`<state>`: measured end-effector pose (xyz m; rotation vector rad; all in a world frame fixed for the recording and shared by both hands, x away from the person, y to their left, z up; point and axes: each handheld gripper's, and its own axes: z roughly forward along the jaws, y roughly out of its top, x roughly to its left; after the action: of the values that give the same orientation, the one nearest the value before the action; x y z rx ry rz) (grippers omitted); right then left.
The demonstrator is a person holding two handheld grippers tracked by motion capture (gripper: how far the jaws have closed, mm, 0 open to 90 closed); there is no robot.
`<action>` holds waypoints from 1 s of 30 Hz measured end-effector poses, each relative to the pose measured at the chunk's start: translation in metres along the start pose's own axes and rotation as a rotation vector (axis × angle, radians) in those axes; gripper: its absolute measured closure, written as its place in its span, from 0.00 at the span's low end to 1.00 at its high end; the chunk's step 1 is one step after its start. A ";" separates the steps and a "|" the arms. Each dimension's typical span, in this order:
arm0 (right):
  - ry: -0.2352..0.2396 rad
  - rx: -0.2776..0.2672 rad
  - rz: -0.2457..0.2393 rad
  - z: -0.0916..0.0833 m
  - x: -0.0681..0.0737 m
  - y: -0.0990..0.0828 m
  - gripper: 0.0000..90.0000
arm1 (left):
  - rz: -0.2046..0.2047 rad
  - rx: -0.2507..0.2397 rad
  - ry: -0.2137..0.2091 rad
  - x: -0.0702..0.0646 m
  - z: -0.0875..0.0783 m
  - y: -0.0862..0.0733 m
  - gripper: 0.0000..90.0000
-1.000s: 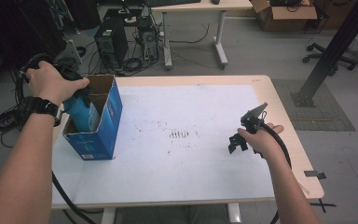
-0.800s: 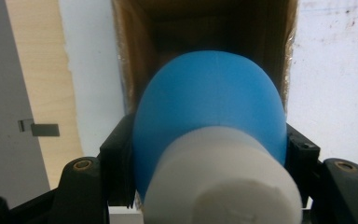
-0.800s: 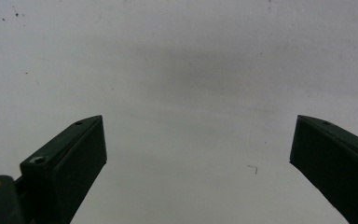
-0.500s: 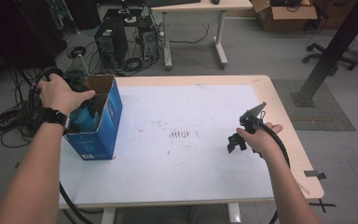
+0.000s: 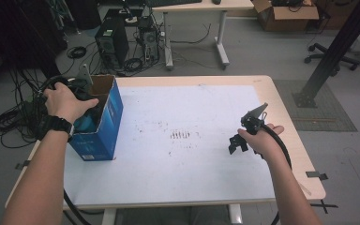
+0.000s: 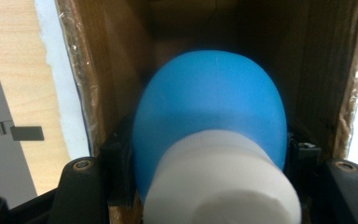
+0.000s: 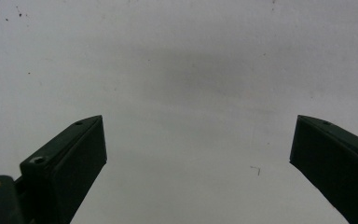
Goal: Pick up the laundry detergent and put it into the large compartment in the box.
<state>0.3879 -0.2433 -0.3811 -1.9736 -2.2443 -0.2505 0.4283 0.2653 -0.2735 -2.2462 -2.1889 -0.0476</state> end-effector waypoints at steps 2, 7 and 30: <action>0.003 0.001 -0.002 0.000 0.000 0.000 0.04 | 0.000 0.001 0.000 0.000 0.001 0.000 0.41; 0.002 0.004 -0.001 0.000 0.000 -0.001 0.04 | -0.002 -0.001 0.001 0.000 0.004 0.000 0.41; 0.005 -0.001 0.001 0.000 -0.003 -0.004 0.04 | -0.002 -0.011 0.021 -0.005 -0.007 -0.001 0.40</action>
<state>0.3846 -0.2466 -0.3820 -1.9721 -2.2411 -0.2561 0.4266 0.2601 -0.2665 -2.2390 -2.1856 -0.0826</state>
